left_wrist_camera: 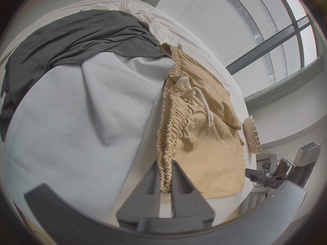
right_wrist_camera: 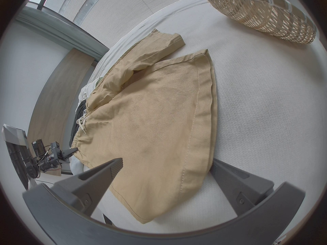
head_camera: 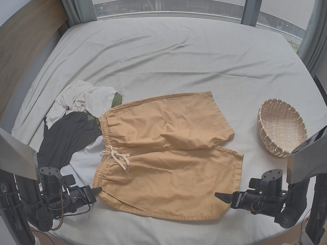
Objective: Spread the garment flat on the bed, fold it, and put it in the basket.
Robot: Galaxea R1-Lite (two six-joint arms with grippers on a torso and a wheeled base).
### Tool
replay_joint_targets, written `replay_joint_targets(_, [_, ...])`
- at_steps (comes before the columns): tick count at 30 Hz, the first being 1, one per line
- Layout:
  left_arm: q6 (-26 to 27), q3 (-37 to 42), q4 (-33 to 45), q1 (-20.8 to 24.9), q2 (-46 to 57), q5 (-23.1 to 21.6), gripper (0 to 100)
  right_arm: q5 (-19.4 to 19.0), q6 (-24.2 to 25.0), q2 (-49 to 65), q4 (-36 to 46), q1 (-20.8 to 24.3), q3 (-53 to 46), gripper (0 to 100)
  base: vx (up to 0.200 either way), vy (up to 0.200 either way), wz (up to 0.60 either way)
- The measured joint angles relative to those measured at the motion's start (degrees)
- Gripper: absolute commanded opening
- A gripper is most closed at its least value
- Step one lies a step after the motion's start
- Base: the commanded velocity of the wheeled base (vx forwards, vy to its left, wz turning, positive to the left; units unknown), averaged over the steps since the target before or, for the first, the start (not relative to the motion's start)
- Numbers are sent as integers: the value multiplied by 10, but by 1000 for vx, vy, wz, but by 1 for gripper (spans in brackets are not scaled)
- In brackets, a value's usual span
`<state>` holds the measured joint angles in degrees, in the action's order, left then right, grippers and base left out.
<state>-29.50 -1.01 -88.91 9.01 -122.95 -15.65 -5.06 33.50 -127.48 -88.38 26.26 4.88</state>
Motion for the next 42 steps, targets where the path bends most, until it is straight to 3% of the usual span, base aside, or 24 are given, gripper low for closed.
replay_joint_targets(15, [0,0,0,-1,0,1,0,-47,93,91,1,32,-31,100,0,0,0])
replay_joint_targets(22, [0,0,0,-2,0,1,0,-53,126,152,3,13,-38,100,0,0,0])
replay_joint_targets(28, [0,0,0,-1,1,1,0,-46,81,163,46,-23,-39,100,0,0,0])
replay_joint_targets(34, [0,0,0,0,1,1,0,3,-1,149,116,-44,-39,100,0,0,0])
replay_joint_targets(42, [0,0,0,0,3,2,0,14,-11,117,160,-18,-39,100,0,0,0])
